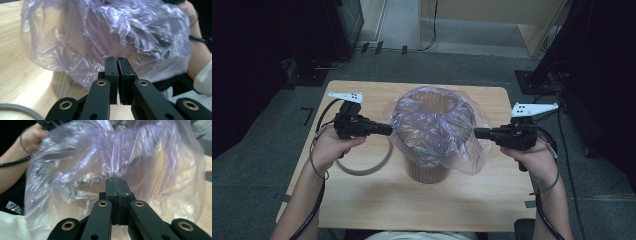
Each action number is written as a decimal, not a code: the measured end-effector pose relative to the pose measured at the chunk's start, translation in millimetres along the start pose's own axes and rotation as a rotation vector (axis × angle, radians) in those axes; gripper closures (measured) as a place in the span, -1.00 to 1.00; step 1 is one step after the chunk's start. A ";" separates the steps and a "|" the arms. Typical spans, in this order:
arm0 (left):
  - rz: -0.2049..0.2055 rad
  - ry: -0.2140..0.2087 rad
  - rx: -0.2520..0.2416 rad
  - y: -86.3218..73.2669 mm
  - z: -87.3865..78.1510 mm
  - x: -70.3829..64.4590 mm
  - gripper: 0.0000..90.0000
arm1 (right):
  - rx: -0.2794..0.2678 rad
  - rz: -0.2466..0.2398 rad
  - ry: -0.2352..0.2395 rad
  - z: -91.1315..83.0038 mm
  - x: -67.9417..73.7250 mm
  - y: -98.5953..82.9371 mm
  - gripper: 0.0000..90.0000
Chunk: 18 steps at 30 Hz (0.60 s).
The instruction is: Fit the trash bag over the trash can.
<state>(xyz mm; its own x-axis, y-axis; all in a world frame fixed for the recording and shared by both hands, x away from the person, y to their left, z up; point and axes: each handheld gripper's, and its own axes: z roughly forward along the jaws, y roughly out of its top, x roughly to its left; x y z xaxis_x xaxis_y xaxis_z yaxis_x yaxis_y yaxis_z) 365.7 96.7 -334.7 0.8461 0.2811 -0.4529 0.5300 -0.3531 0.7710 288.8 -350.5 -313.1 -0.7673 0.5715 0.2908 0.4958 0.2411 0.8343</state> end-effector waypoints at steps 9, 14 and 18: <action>-0.029 0.044 0.000 -8.0 4.8 15.0 0.95 | 0.055 0.041 -0.024 18.1 -17.2 -12.6 1.00; -0.048 0.068 0.000 -12.9 9.0 23.6 0.90 | 0.068 0.038 -0.026 29.8 -25.6 -20.4 0.99; -0.009 0.039 -0.019 -8.2 1.4 15.9 0.67 | 0.037 0.004 -0.015 23.6 -22.9 -17.7 0.85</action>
<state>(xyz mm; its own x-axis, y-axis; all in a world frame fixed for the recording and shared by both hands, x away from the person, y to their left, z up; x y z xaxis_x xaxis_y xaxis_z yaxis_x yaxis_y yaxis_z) 374.8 102.9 -348.8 0.8382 0.3186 -0.4426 0.5362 -0.3336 0.7753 307.2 -349.4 -345.6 -0.7596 0.5839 0.2866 0.5135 0.2678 0.8152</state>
